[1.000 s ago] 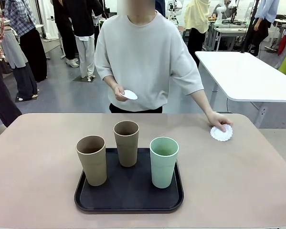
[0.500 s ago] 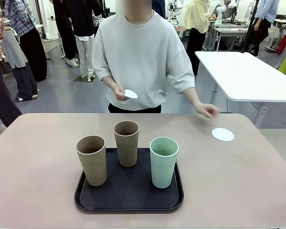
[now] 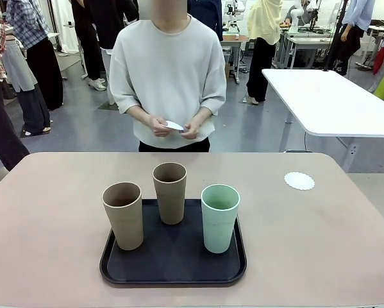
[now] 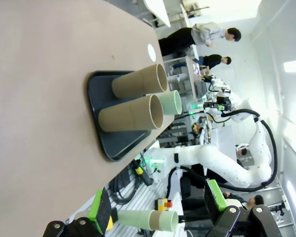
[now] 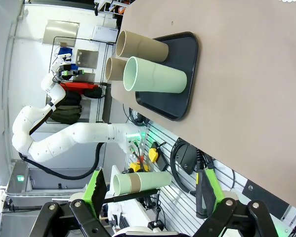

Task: Place coasters on the table and set cups on them.
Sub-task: Pick up one Reusable plastic cup and place it on a coaster set by the human.

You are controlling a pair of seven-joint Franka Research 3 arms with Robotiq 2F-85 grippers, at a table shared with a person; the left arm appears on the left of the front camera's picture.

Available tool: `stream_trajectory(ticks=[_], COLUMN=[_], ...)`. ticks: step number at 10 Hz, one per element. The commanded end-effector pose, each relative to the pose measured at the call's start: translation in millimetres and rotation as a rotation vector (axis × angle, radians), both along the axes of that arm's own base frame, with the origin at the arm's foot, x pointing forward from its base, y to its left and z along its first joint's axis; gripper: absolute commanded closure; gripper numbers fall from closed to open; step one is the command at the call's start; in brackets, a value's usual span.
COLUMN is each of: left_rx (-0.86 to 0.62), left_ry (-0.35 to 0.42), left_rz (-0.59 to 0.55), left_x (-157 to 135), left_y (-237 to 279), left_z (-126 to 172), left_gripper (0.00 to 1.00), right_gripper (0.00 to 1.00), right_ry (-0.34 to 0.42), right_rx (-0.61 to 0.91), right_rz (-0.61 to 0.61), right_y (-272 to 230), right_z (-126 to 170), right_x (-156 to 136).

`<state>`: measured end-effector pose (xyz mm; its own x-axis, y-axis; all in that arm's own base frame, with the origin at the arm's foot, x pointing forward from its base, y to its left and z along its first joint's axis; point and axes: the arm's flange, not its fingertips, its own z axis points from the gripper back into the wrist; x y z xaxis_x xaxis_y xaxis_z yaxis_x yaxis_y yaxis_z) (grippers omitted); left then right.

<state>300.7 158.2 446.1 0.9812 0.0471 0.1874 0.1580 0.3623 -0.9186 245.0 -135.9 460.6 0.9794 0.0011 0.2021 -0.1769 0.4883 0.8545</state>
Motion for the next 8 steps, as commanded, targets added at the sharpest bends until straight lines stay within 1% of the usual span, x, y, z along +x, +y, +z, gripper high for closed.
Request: stream_trajectory(ticks=[1, 2, 3, 4, 5, 6, 7, 8], left_rx=[-0.012, -0.012, -0.012, -0.012, -0.012, -0.012, -0.012, -0.012], left_ry=[-0.013, -0.013, -0.013, -0.013, -0.013, -0.013, -0.013, -0.013], left_rz=[0.000, 0.000, 0.000, 0.000, 0.000, 0.000, 0.000, 0.000], left_x=[-1.0, -1.0, -1.0, -1.0, -1.0, -1.0, -1.0, -1.0], left_y=[2.3, 2.3, 2.3, 2.3, 2.3, 2.3, 2.3, 2.3], left_z=[-0.3, -0.3, -0.3, -0.3, -0.3, -0.3, -0.3, -0.3], left_gripper=[0.00, 0.00, 0.00, 0.00, 0.00, 0.00, 0.00, 0.00], right_gripper=[0.00, 0.00, 0.00, 0.00, 0.00, 0.00, 0.00, 0.00], right_ry=[-0.190, -0.399, -0.548, -0.657, -0.720, -0.806, -0.788, -0.755], right_rx=[-0.226, -0.482, -0.557, -0.614, -0.624, -0.661, -0.717, -0.773], right_rz=[0.091, 0.154, 0.274, 0.347, 0.463, 0.609, 0.714, 0.812], right_y=[16.3, 43.6, 68.9, 92.4, 119.6, 151.8, 174.6, 192.4], right_z=[8.5, 23.4, 34.8, 38.7, 32.9, 19.0, 4.0, -10.3], right_x=[1.2, 8.7, 18.9, 32.1, 40.3, 48.4, 53.9, 59.7])
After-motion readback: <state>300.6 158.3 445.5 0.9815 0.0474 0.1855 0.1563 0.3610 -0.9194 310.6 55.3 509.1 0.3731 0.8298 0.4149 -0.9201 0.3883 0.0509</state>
